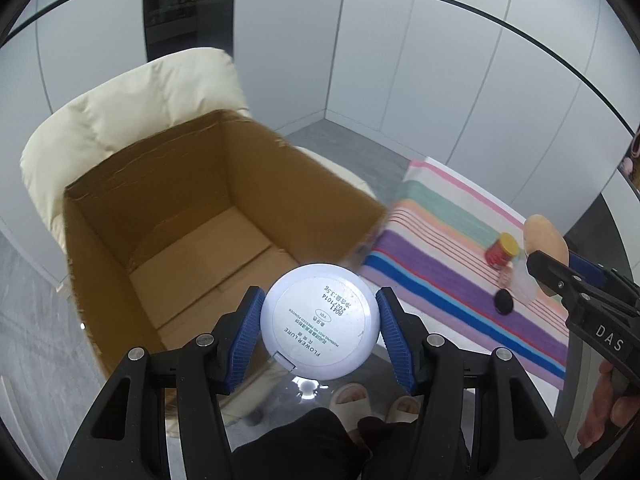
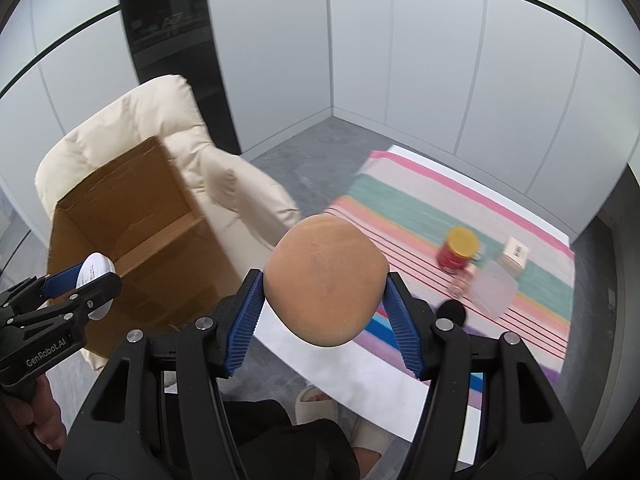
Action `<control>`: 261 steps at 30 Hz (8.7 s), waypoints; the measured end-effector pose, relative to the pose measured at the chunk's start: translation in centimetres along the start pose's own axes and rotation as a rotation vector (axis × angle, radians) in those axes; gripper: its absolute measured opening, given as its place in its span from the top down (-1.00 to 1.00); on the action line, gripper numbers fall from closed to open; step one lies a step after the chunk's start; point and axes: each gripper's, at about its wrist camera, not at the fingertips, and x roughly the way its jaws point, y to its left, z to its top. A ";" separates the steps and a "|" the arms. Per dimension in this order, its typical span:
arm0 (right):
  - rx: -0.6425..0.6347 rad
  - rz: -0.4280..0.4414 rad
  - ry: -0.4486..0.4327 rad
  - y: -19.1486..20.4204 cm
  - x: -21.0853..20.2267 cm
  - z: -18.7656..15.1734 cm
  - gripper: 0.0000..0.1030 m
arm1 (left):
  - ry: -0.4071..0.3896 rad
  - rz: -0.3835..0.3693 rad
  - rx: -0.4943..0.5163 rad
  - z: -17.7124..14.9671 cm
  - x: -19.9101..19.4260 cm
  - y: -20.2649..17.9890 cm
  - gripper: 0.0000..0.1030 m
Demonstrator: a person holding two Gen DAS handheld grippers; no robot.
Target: Organize objects
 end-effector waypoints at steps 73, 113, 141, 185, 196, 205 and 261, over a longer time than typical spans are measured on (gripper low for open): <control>-0.234 0.224 -0.031 21.2 2.8 1.3 -1.00 | -0.129 0.265 -0.184 -3.7 -6.2 16.5 -1.00; -0.027 0.008 -0.044 3.0 0.9 0.9 -1.00 | -0.125 0.096 0.021 0.9 -0.7 1.1 -1.00; 0.154 -0.165 -0.044 -11.0 -3.0 -2.6 -1.00 | -0.097 -0.073 0.211 1.2 1.8 -13.7 -1.00; 0.241 -0.292 0.144 -29.7 6.0 -11.1 -1.00 | 0.145 -0.184 0.568 -4.9 18.2 -35.0 -0.89; 0.275 -0.267 0.194 -32.2 11.7 -13.3 -1.00 | 0.257 -0.222 0.536 -7.5 25.3 -36.7 -0.61; 0.295 -0.238 0.186 -32.5 14.7 -12.7 -1.00 | 0.222 -0.249 0.545 -7.1 26.7 -37.3 -0.14; 0.223 -0.233 0.103 -22.7 6.8 -3.4 -0.97 | 0.157 -0.172 0.437 1.4 13.7 -27.7 0.01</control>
